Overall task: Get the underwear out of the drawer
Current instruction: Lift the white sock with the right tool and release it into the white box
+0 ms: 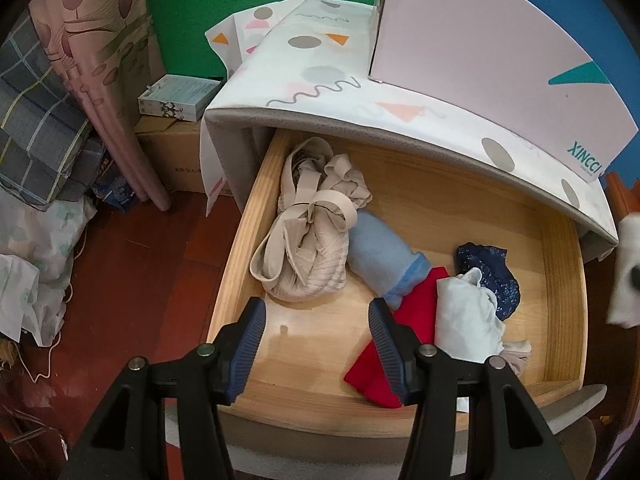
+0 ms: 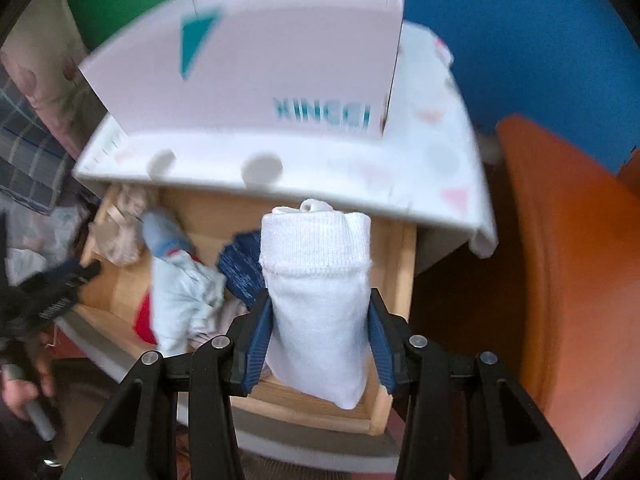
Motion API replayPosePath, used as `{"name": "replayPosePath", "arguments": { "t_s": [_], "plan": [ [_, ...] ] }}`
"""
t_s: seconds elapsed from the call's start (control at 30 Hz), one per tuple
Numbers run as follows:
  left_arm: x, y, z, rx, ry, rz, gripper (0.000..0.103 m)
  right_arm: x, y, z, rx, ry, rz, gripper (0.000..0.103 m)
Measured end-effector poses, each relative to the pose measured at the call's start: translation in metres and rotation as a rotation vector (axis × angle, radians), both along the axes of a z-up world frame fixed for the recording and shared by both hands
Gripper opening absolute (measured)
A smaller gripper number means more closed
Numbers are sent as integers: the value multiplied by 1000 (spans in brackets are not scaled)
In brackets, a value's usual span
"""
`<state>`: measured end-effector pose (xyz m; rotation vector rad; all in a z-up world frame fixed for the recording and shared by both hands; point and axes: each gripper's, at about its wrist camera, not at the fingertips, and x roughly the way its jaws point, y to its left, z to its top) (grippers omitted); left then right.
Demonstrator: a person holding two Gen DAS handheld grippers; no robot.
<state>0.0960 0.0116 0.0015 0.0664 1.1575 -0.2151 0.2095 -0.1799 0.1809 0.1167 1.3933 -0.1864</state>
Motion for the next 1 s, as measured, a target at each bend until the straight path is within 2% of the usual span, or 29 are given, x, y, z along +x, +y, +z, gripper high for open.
{"name": "replayPosePath", "arguments": {
  "t_s": [0.2,0.43,0.57,0.77,1.0],
  "plan": [
    [0,1,2,-4,-12,8,55,29,4,69,-36,-129,30,42],
    [1,5,1,2,-6,20,55,97,8,91,-99,-196,39,42],
    [0,3,1,-1,-8,8,55,133,4,86,-100,-185,20,42],
    [0,4,1,-15,-8,3,55,181,-1,51,-120,-109,17,42],
    [0,4,2,-28,-10,6,55,198,-3,11,-143,-6,38,43]
  ]
}}
